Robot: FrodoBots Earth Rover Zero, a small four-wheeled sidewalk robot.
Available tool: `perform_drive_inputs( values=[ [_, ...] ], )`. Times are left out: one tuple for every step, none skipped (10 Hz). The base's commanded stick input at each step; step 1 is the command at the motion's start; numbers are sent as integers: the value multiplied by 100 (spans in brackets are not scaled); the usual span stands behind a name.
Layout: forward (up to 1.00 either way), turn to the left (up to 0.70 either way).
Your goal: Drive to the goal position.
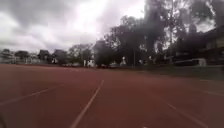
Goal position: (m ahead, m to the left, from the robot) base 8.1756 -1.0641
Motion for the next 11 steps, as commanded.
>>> perform_drive_inputs(
  values=[
    [70, 0],
    [70, 0],
    [70, 0],
    [70, 0],
    [70, 0],
    [70, 0],
    [70, 0],
    [70, 0],
    [70, 0],
    [70, 0],
    [70, 0]
  ],
)
